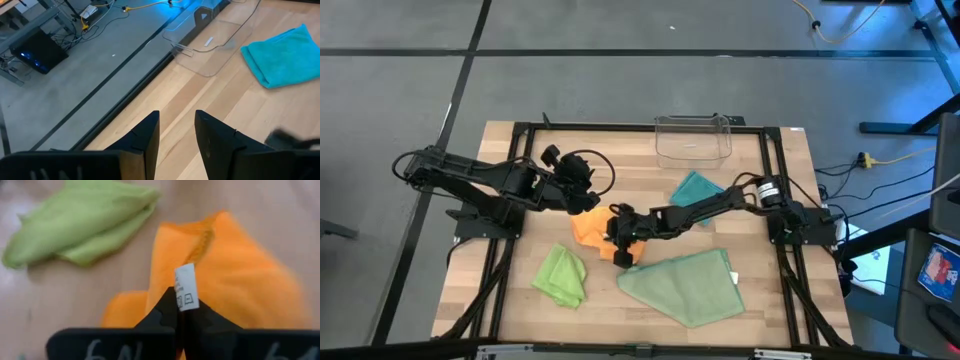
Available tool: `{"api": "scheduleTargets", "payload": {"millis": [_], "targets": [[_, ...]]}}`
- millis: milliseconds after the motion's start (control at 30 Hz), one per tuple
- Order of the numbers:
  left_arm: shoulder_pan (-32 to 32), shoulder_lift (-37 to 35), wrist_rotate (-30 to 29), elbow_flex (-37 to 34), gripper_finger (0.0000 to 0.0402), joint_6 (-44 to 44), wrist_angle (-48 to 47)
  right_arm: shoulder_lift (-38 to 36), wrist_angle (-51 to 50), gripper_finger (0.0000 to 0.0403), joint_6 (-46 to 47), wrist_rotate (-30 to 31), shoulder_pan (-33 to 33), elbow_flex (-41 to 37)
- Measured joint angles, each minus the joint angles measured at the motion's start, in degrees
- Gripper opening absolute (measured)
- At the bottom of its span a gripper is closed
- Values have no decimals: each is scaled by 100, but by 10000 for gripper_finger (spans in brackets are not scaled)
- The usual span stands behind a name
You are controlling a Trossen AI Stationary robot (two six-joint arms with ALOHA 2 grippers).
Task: Fold microfiber towels
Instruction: Fold the orange microfiber cloth
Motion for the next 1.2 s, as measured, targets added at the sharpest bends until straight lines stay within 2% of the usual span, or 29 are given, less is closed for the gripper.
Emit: {"api": "scheduleTargets", "payload": {"millis": [300, 633, 867, 1100, 1200], "targets": [[0, 0, -2, 0, 117, 2, 0, -1800, -1821, 3, -1489, 1819, -5, 0], [0, 0, 25, 0, 117, 14, 72, -3579, -3187, 2, -1839, 2487, -3, 7], [-4, 124, 692, 0, 117, 532, 585, -4124, -3061, 2, -2387, 2694, -3, 4], [-32, 562, 1496, 0, 117, 1639, 1881, -4188, -2936, 3, -2793, 3298, -17, 4], [-84, 708, 1401, 0, 117, 2029, 2417, -4188, -2996, 3, -2796, 3469, -51, 4]]}}
